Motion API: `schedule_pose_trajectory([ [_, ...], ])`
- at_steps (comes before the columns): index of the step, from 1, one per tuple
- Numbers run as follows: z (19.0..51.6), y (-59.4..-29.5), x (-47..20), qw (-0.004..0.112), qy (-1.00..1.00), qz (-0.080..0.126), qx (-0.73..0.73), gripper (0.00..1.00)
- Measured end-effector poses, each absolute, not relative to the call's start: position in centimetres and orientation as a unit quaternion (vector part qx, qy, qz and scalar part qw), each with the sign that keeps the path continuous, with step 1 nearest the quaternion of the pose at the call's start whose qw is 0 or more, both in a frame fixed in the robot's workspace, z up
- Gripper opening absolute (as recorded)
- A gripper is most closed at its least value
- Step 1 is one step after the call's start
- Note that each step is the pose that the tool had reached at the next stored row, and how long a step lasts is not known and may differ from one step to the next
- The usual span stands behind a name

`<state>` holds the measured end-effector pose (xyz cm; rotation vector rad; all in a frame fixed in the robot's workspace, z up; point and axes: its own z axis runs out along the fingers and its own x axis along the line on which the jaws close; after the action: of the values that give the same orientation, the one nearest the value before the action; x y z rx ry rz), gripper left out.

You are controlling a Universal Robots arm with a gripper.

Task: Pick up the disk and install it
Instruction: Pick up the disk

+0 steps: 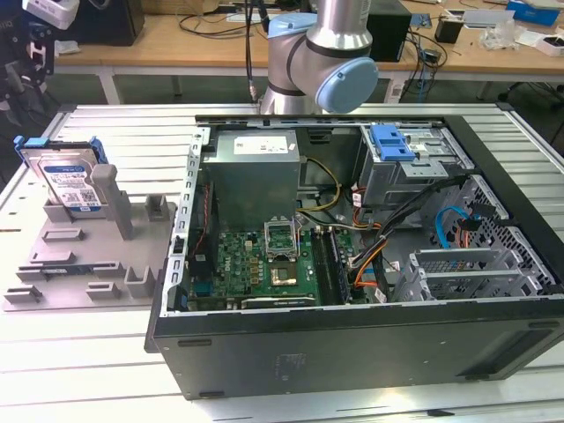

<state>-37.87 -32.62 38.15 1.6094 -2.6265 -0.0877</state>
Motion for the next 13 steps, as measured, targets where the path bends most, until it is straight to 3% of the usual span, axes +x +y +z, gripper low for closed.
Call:
schedule_pose_trajectory([
  [9, 38.14, -32.59, -37.9, 0.031, -0.837, -0.027, 0.545, 0.42],
  [13, 38.13, -32.58, -37.89, 0.025, -0.82, -0.021, 0.571, 0.42],
])
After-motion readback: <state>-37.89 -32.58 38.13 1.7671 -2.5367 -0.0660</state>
